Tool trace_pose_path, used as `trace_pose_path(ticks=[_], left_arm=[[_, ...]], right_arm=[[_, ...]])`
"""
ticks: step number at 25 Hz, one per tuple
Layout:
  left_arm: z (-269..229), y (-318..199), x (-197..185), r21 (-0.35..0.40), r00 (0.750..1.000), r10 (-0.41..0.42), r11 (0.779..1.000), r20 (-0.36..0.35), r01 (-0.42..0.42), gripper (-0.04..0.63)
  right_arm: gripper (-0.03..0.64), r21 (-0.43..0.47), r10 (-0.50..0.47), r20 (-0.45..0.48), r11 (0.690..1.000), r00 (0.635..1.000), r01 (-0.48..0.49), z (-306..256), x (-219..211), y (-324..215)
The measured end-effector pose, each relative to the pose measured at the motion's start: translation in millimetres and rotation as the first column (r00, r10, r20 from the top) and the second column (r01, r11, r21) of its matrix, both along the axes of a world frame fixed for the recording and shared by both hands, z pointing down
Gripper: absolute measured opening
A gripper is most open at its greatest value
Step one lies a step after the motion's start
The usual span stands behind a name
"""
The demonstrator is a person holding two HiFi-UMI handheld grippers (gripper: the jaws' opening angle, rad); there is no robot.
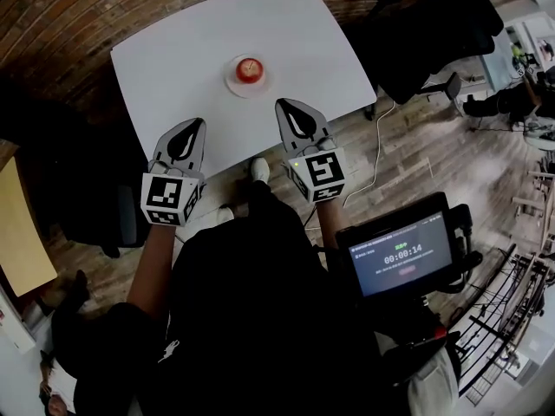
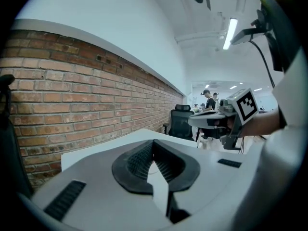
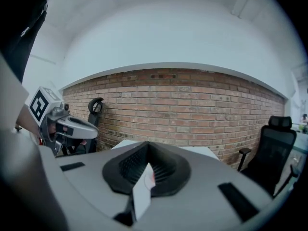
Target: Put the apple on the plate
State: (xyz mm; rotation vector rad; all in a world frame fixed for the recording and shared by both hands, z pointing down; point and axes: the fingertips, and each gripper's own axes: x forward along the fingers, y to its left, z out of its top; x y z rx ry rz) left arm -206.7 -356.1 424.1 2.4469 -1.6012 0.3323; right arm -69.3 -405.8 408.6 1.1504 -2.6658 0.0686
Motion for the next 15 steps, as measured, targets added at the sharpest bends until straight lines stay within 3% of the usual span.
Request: trace_pose_path(ticks=[15], left_arm=[[-14, 21, -11, 0.043, 1.0, 0.007, 0.999, -0.006, -0.007, 0.006]], right_arm=[[0.003, 0.046, 0.04, 0.0, 0.998, 0.999, -0.04, -19, 1, 25]])
